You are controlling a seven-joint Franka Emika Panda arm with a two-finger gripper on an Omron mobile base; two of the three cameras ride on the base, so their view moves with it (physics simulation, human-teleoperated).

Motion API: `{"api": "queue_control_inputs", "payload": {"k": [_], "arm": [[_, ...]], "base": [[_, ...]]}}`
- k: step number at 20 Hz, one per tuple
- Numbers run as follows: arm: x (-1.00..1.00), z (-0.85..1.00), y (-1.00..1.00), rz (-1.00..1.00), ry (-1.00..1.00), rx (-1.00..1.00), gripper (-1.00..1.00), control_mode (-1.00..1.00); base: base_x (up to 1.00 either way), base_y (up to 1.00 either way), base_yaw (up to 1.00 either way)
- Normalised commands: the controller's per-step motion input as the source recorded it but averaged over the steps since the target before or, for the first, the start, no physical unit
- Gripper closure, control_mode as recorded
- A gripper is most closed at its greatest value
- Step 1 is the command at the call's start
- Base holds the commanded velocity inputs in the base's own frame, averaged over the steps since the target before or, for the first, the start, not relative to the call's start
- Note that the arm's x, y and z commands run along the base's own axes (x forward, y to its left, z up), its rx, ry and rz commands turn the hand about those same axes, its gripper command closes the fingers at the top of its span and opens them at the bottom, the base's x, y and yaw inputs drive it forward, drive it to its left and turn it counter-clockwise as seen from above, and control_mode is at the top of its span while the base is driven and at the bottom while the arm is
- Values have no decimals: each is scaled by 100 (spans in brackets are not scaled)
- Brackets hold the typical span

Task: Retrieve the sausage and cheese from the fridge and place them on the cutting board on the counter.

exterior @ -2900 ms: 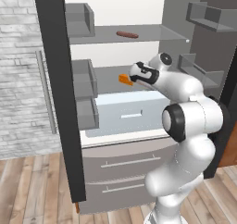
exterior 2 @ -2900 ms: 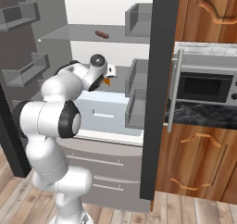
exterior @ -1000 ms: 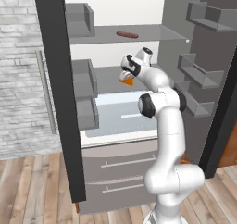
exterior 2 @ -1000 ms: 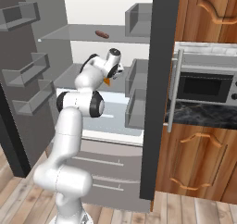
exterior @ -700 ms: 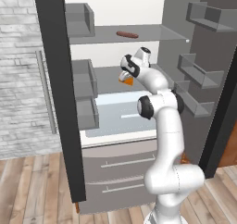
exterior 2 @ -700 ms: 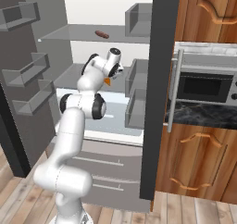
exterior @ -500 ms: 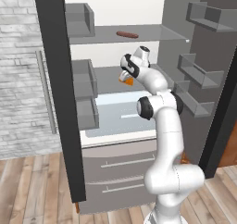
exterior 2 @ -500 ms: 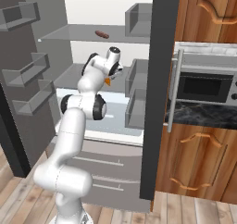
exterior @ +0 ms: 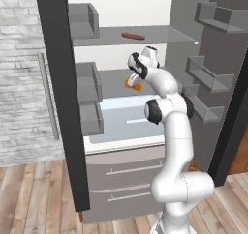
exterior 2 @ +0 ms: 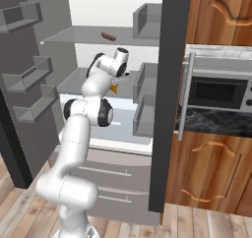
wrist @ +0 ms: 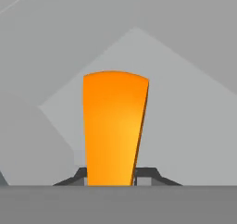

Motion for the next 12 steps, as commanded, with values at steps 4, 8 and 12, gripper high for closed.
{"api": "queue_control_inputs", "payload": {"k": [4, 8, 12], "arm": [[-83, -32, 0, 9, 0, 0, 100, -100], [-93, -12, 0, 6, 0, 3, 100, -100], [-94, 0, 9, 0, -1, 3, 100, -100]], "base": [[0, 0, 0], [0, 0, 0], [0, 0, 0]]}}
